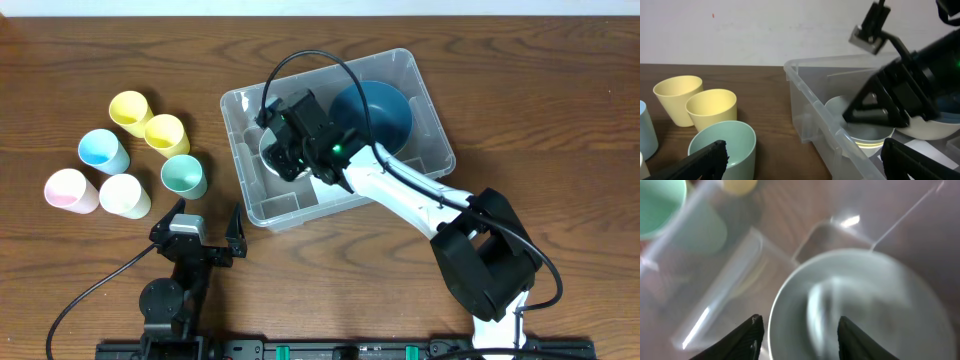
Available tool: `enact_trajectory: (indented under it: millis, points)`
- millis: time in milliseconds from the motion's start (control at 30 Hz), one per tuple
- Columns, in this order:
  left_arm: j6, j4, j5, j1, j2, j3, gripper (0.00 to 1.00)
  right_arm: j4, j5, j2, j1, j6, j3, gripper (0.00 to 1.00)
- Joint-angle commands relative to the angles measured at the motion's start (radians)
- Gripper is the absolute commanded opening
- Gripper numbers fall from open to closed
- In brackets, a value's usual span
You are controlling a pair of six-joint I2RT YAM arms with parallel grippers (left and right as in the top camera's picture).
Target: Pack container
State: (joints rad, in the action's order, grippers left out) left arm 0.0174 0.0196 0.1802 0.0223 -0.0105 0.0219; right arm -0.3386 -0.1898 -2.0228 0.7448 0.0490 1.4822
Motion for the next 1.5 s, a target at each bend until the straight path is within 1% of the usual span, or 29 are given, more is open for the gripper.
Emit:
enact_trajectory:
  millis: [0, 133, 233, 333, 433, 500, 533, 600, 633, 900, 1267, 1467]
  points:
    - [-0.017, 0.033, 0.014, -0.004, 0.006, -0.018, 0.98, -0.045, -0.037, -0.017, 0.008, -0.002, 0.017, 0.51]
    - [-0.017, 0.033, 0.014, -0.004, 0.006, -0.018, 0.98, -0.128, -0.055, 0.006, 0.008, -0.003, 0.040, 0.48]
    - [-0.017, 0.033, 0.014, -0.004, 0.006, -0.018, 0.98, -0.159, -0.055, 0.037, 0.008, -0.006, 0.053, 0.49]
    - [-0.017, 0.033, 0.014, -0.004, 0.006, -0.018, 0.98, -0.190, -0.059, 0.060, 0.008, -0.005, 0.063, 0.46]
    - [-0.017, 0.033, 0.014, -0.004, 0.006, -0.018, 0.98, -0.219, -0.066, 0.075, 0.008, -0.005, 0.063, 0.35]
    - [-0.017, 0.033, 0.014, -0.004, 0.006, -0.018, 0.98, -0.237, -0.073, 0.075, 0.008, -0.005, 0.063, 0.22]
    - [-0.017, 0.033, 0.014, -0.004, 0.006, -0.018, 0.98, -0.249, -0.073, 0.075, 0.008, -0.005, 0.063, 0.13]
    - [-0.017, 0.033, 0.014, -0.004, 0.006, -0.018, 0.98, -0.265, -0.076, 0.075, 0.008, -0.005, 0.063, 0.04]
    - [-0.017, 0.033, 0.014, -0.004, 0.006, -0.018, 0.98, -0.274, -0.080, 0.075, 0.008, -0.005, 0.063, 0.01]
    - [-0.017, 0.033, 0.014, -0.004, 0.006, -0.018, 0.98, -0.354, -0.091, 0.074, 0.008, -0.005, 0.061, 0.01]
    - [-0.017, 0.033, 0.014, -0.004, 0.006, -0.018, 0.98, -0.398, -0.087, 0.072, 0.007, -0.022, 0.060, 0.02]
    - [-0.017, 0.033, 0.014, -0.004, 0.006, -0.018, 0.98, -0.404, -0.088, 0.040, 0.007, -0.024, 0.060, 0.02]
